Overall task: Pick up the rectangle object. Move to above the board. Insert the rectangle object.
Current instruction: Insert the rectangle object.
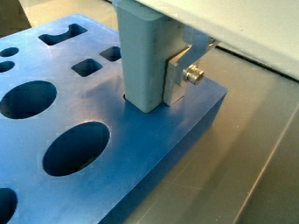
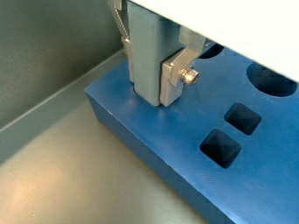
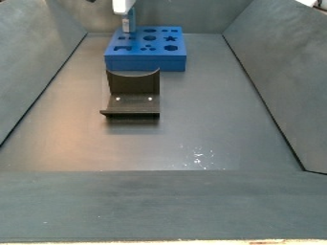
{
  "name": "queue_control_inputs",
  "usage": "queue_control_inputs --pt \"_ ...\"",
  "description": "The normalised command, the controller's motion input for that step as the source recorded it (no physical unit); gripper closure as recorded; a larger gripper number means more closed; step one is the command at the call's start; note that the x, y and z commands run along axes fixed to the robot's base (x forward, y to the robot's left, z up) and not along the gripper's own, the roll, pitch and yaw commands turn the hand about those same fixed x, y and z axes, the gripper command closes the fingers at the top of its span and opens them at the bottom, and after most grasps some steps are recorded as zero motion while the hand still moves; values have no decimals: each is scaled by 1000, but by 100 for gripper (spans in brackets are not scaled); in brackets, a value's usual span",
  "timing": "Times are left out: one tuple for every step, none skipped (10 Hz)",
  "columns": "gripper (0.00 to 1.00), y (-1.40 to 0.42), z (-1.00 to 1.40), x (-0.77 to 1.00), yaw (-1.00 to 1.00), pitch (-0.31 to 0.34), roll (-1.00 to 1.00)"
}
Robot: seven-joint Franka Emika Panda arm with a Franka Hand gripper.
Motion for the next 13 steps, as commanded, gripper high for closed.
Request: queue_control_inputs --pt "100 114 -1000 597 26 0 0" --pt "100 114 -1000 597 26 0 0" --pt "100 111 -1000 609 23 0 0" --pt "100 0 -106 0 0 -189 0" --pt "100 0 -40 14 0 0 0" --pt "100 0 -986 114 0 0 0" --pt "100 0 -1000 86 0 0 0" --pt "100 0 -1000 83 0 0 0" --pt "100 0 0 0 0 -86 0" --pt "0 0 0 0 0 0 0" --pt "0 0 0 0 0 -20 0" --pt "0 0 0 0 0 0 -17" --pt "0 0 -34 -31 -40 0 -34"
